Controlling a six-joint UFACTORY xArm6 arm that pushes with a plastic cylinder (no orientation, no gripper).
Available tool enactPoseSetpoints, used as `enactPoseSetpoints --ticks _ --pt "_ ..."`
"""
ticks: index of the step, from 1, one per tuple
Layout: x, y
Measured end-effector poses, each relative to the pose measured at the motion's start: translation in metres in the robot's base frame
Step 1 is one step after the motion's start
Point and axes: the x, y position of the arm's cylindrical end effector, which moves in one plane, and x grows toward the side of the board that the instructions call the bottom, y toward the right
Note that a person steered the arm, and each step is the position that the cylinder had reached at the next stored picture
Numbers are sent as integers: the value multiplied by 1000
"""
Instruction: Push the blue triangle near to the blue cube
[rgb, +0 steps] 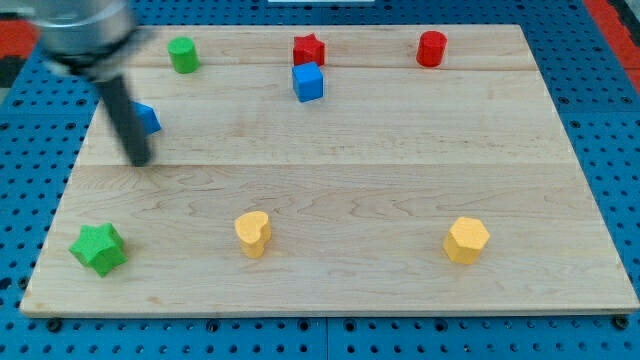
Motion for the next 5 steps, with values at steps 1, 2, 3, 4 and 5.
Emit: enactPoseSetpoints --ticks 1,2,3,4,5 --pt "-19 -45" --pt "-31 3" --pt "-52 17" --pt "-66 48" --pt "-68 138"
